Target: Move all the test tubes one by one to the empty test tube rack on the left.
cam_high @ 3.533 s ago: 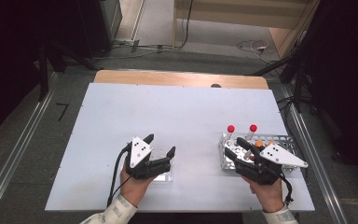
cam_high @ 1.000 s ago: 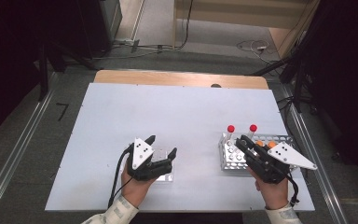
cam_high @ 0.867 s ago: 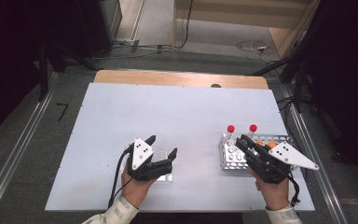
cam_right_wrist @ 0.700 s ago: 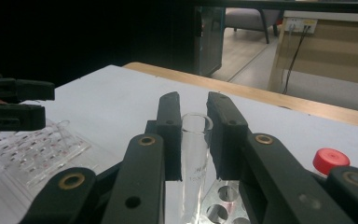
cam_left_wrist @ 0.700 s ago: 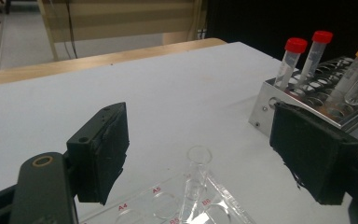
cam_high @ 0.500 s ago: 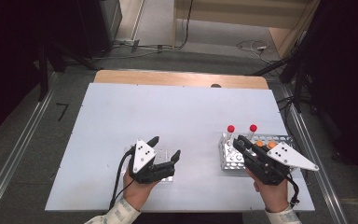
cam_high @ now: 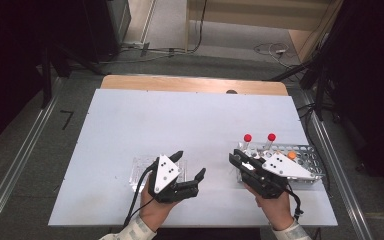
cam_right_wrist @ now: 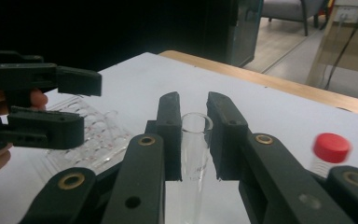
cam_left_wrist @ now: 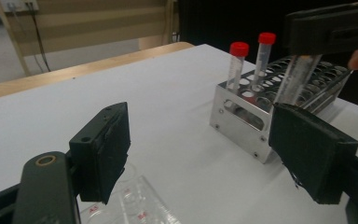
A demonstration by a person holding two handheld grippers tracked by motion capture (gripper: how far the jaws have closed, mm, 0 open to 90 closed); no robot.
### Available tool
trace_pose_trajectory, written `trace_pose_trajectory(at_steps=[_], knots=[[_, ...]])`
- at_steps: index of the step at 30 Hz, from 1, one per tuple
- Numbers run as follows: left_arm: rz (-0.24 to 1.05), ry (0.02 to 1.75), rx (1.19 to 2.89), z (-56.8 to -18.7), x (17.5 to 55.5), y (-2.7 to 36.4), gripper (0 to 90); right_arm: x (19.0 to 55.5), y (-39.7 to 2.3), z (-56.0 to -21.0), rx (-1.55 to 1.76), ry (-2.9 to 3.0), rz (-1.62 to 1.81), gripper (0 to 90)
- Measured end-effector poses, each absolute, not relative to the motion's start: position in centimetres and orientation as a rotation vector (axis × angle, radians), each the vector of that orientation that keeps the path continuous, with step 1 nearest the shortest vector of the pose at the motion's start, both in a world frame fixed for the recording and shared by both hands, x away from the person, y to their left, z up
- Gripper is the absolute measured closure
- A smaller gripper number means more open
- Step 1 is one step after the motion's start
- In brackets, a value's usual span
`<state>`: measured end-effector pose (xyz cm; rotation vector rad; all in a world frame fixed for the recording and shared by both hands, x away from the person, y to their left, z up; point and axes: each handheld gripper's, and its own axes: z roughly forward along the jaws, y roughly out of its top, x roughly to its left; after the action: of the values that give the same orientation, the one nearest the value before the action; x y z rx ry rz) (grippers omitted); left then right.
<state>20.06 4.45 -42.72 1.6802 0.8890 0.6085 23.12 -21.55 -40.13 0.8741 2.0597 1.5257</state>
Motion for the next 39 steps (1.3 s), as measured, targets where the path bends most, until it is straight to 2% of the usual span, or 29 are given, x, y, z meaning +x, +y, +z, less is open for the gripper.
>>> trace_pose_trajectory(at_steps=[8, 20, 21, 27, 31, 39], knots=[[0.587, 0.855, 1.717, -43.1, 19.9, 3.1, 26.6, 22.9, -19.5, -40.4, 0.835, 2.105, 1.547, 73.5], [0.573, 0.787, 1.754, -43.6, 19.5, 2.0, 46.3, 22.7, -17.9, -40.8, 0.797, 2.162, 1.559, 73.4], [0.571, 0.783, 1.756, -43.6, 19.5, 2.0, 50.2, 22.6, -17.7, -40.8, 0.797, 2.167, 1.562, 73.5], [0.561, 0.769, 1.762, -43.6, 19.5, 1.9, 58.3, 22.5, -17.1, -41.0, 0.783, 2.186, 1.564, 73.4], [0.558, 0.766, 1.759, -43.6, 19.5, 2.0, 62.8, 22.4, -16.9, -41.0, 0.777, 2.192, 1.564, 73.4], [0.555, 0.762, 1.752, -43.6, 19.5, 2.1, 66.4, 22.3, -16.8, -41.0, 0.772, 2.196, 1.570, 73.4]])
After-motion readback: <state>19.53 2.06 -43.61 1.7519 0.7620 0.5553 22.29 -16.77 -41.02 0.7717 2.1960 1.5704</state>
